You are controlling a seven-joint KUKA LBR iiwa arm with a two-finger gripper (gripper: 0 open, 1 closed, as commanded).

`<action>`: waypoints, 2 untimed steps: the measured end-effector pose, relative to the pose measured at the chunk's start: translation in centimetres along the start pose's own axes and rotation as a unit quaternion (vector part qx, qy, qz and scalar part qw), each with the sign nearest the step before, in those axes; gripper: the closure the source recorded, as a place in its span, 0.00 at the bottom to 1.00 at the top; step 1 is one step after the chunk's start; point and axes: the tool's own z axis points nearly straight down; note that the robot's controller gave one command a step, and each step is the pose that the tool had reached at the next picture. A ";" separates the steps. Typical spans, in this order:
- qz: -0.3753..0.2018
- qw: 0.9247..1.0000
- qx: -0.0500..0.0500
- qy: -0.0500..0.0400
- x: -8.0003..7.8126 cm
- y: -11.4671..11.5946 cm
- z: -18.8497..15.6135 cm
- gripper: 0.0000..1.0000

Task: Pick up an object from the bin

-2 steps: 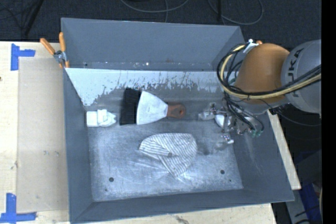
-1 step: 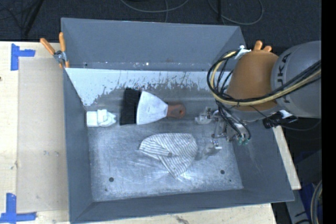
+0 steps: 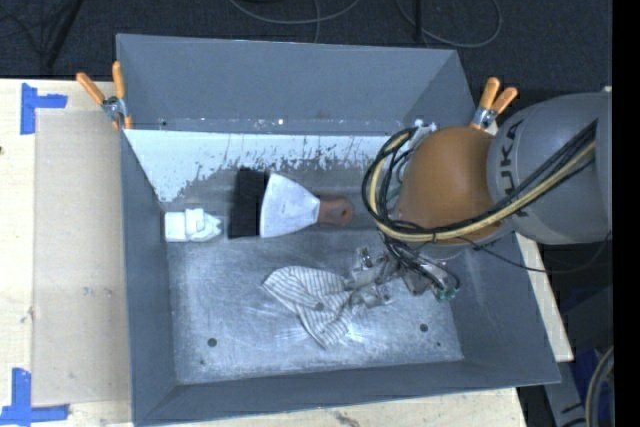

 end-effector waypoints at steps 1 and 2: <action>0.000 1.000 0.000 0.000 0.0 0.0 0.0 1.00; 0.003 1.000 0.001 -0.001 -0.2 -0.4 -13.5 1.00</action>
Offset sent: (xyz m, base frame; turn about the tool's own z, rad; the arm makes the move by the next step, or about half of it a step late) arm 0.0023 -0.0040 0.1358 0.0057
